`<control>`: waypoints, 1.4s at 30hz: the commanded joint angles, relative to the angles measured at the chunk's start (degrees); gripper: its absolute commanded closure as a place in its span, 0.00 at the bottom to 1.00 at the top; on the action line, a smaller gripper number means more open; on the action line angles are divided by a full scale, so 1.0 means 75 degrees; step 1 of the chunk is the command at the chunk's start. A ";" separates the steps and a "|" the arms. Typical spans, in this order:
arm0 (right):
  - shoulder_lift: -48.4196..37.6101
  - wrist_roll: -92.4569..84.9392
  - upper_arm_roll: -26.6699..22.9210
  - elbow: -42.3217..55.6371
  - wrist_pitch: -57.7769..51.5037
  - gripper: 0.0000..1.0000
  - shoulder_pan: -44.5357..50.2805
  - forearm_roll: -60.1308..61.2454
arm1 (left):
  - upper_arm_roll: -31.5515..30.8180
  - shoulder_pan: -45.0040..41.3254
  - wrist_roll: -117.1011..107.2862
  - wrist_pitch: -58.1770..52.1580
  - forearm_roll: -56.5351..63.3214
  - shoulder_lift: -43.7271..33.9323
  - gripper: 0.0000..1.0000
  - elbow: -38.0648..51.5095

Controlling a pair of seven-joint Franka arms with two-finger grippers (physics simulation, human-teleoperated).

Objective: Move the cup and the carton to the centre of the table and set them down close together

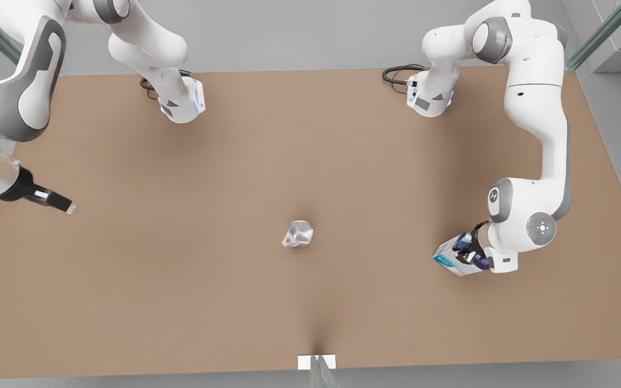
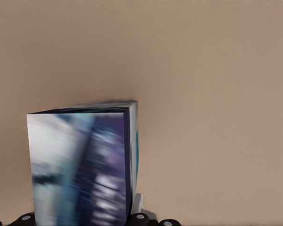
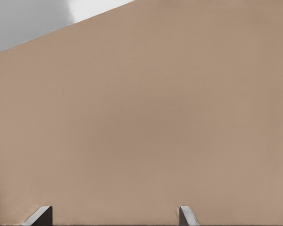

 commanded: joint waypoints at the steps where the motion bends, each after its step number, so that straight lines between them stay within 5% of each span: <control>1: -0.0082 -0.0088 0.0397 -0.0212 0.0063 0.00 -0.0110 -0.0079 | -0.0002 0.0001 -0.0015 -0.0026 0.0450 0.0000 0.40 0.0071; 11: 0.0105 -0.1073 0.0422 0.0256 -0.0007 0.00 -0.0626 -0.0020 | 0.0010 -0.0151 -0.0741 -0.0084 0.0345 -0.0515 0.41 -0.0116; 20: 0.0199 -0.1155 0.0422 0.0444 0.0052 0.00 -0.0615 -0.0067 | -0.0014 -0.2178 -0.4303 -0.0084 0.0368 -0.1371 0.41 -0.1054; 34: 0.0222 -0.1143 0.0422 0.0596 0.0040 0.00 -0.0931 -0.0055 | -0.2017 -0.3421 -0.7373 -0.0190 0.0509 -0.1277 0.41 -0.1007; 42: 0.0304 -0.1061 0.0422 0.0713 0.0298 0.00 -0.0990 -0.0055 | -0.2193 -0.3819 -0.8030 0.0267 0.0860 -0.0586 0.41 -0.0644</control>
